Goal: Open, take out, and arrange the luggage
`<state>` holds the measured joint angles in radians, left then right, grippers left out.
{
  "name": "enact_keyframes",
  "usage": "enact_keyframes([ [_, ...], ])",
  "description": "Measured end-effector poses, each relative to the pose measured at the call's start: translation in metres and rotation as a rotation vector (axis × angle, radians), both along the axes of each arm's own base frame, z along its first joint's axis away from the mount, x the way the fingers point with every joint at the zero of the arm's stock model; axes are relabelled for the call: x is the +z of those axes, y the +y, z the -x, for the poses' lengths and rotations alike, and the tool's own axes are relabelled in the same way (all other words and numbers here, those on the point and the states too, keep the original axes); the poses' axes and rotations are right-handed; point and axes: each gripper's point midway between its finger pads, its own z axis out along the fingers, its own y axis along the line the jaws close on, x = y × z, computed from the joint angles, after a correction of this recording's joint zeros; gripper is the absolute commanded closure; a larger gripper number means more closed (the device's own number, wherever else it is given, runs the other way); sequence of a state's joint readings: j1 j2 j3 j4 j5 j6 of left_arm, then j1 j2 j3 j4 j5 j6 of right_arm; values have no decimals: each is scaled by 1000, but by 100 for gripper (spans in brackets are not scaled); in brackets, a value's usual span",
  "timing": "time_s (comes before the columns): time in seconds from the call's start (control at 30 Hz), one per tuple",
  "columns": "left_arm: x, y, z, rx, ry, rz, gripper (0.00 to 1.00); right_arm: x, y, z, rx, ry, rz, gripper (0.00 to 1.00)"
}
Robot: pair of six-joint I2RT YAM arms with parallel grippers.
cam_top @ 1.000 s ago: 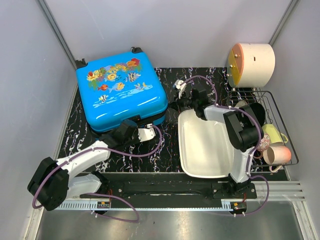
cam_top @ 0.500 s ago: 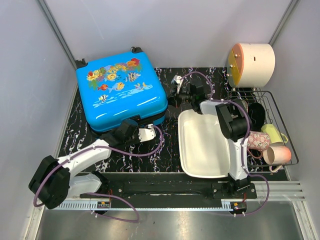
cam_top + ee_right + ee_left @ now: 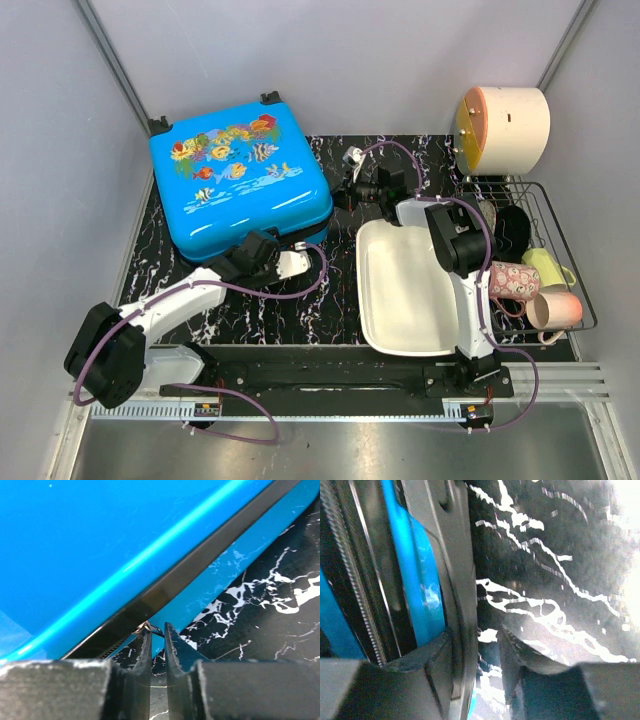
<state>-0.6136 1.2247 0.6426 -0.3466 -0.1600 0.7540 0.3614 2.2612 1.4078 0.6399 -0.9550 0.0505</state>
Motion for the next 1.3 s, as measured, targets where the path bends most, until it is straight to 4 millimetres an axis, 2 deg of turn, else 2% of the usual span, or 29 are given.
enact_keyframes([
  [0.03, 1, 2, 5, 10, 34, -3, 34, 0, -1, -4, -19, -6, 4, 63],
  [0.1, 0, 6, 18, 17, 113, -14, 29, 1, -5, -11, -61, -17, 14, 55],
  [0.17, 6, 5, 29, 26, 179, -6, 13, 7, -12, -20, -112, -23, 28, 46],
  [0.2, 12, 3, 32, 32, 204, 5, 12, 14, -16, -24, -140, -29, 37, 42],
  [0.23, 22, -1, 34, 42, 222, 33, 11, 20, -23, -29, -165, -37, 41, 33],
  [0.27, 31, -5, 34, 45, 230, 58, 11, 26, -28, -32, -189, -42, 48, 31],
  [0.33, 57, -20, 33, 48, 239, 134, 7, 43, -45, -40, -249, -49, 65, 25],
  [0.37, 72, -27, 32, 48, 239, 177, 1, 54, -54, -44, -280, -53, 74, 24],
  [0.47, 129, -48, 24, 59, 214, 354, 1, 79, -77, -50, -354, -71, 107, 20],
  [0.53, 162, -45, 11, 114, 186, 469, 1, 95, -89, -48, -396, -70, 135, 17],
  [0.57, 180, -36, 0, 161, 170, 536, 1, 101, -93, -45, -405, -67, 147, 16],
  [0.63, 209, 0, -29, 308, 124, 638, 1, 113, -95, -37, -409, -54, 163, 16],
  [0.67, 221, 25, -46, 396, 99, 687, 1, 118, -96, -31, -406, -38, 171, 16],
  [0.73, 232, 67, -71, 535, 78, 769, 1, 126, -95, -17, -397, -4, 188, 18],
  [0.77, 232, 94, -82, 622, 73, 814, 2, 129, -94, -9, -389, 12, 198, 19],
  [0.87, 213, 155, -94, 834, 111, 909, 5, 133, -86, 20, -347, 68, 229, 20],
  [0.97, 187, 199, -95, 995, 158, 982, 16, 134, -69, 50, -280, 92, 256, 23],
  [1.0, 181, 208, -93, 1033, 168, 1000, 19, 133, -63, 62, -252, 100, 265, 24],
  [1.03, 175, 218, -90, 1074, 178, 1030, 29, 131, -56, 73, -224, 109, 274, 25],
  [1.17, 154, 259, -74, 1236, 178, 1109, 43, 114, -33, 112, -122, 149, 310, 27],
  [1.23, 146, 276, -69, 1291, 167, 1111, 45, 103, -26, 127, -85, 178, 328, 28],
  [1.3, 137, 283, -68, 1315, 167, 1089, 47, 93, -22, 141, -50, 213, 346, 29],
])
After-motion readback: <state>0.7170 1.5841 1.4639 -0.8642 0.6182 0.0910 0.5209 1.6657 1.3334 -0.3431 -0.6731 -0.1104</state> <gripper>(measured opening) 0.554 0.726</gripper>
